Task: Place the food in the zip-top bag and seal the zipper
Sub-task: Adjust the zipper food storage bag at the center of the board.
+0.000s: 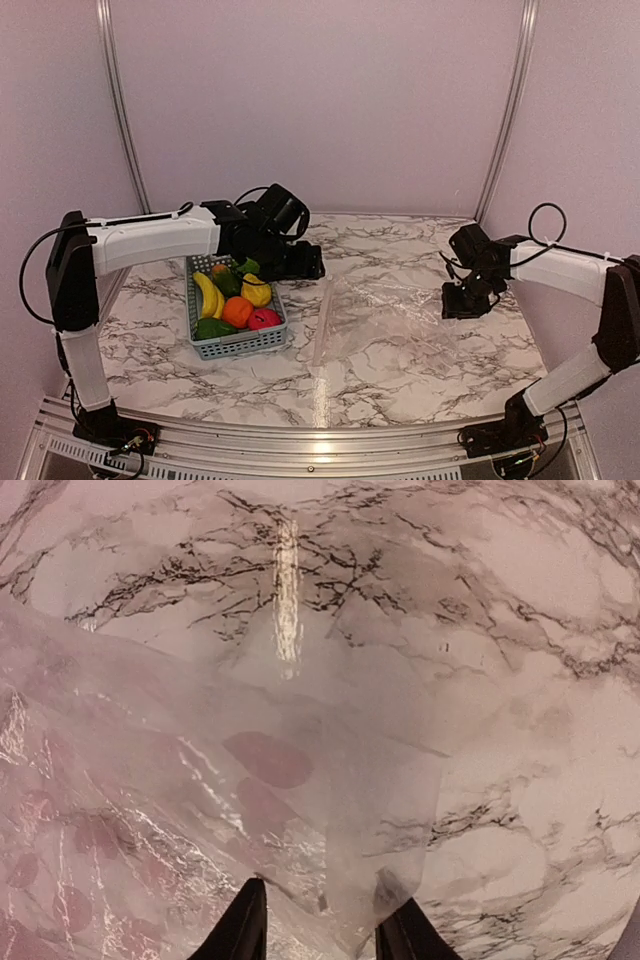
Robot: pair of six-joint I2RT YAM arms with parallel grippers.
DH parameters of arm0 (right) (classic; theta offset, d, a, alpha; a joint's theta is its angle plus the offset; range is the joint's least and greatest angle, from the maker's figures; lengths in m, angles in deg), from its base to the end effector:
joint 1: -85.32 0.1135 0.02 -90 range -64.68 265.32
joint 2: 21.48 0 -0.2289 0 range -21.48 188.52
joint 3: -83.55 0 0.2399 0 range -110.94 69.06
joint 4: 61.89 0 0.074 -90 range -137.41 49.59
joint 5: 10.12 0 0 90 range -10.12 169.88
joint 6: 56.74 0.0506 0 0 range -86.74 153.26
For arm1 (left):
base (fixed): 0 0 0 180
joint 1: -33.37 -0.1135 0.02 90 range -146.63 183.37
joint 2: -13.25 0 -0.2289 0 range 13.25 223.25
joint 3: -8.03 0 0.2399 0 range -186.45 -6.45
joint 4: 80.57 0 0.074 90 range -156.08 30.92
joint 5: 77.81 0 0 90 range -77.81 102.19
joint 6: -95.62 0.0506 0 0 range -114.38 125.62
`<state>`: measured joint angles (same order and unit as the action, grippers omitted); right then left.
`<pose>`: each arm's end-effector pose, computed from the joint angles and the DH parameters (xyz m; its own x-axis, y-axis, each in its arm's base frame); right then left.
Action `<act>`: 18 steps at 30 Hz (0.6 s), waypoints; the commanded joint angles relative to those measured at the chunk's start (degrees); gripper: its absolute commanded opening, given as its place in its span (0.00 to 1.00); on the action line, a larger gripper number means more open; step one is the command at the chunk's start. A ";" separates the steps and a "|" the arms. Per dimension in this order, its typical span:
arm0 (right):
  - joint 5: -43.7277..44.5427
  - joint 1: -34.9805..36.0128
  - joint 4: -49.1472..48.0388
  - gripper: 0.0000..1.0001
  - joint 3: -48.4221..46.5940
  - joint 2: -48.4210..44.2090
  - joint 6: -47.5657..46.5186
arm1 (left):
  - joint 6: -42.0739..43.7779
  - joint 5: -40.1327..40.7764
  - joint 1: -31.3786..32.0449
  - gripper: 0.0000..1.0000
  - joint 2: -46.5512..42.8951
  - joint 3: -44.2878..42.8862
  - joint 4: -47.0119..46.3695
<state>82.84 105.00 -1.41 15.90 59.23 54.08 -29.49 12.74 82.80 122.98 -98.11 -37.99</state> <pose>0.2382 0.0824 0.1658 -0.9587 0.0341 -0.2824 0.0195 0.9983 0.0544 0.2755 -0.3210 0.2241 -0.8182 0.0713 -0.5705 0.3480 0.8513 -0.3926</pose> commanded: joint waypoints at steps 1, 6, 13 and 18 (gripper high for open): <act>-0.74 -1.90 -9.03 0.15 -5.47 6.36 -8.78 | 1.87 3.35 -1.47 0.81 -6.14 3.52 2.57; 2.54 -2.02 -7.48 0.05 -18.95 20.07 -16.64 | 2.81 4.28 -2.00 0.81 -11.31 8.29 0.55; 7.67 0.73 5.76 0.46 -37.57 23.40 -15.49 | 2.89 6.71 -2.32 0.81 -14.44 10.07 1.19; 8.89 8.96 10.80 0.50 -38.87 18.56 -14.46 | 2.38 8.27 -2.63 0.81 -16.28 11.50 1.02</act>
<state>89.96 106.92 2.26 -21.59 82.96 39.20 -27.37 18.58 80.65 109.56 -87.90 -37.66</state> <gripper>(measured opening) 0.494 0.807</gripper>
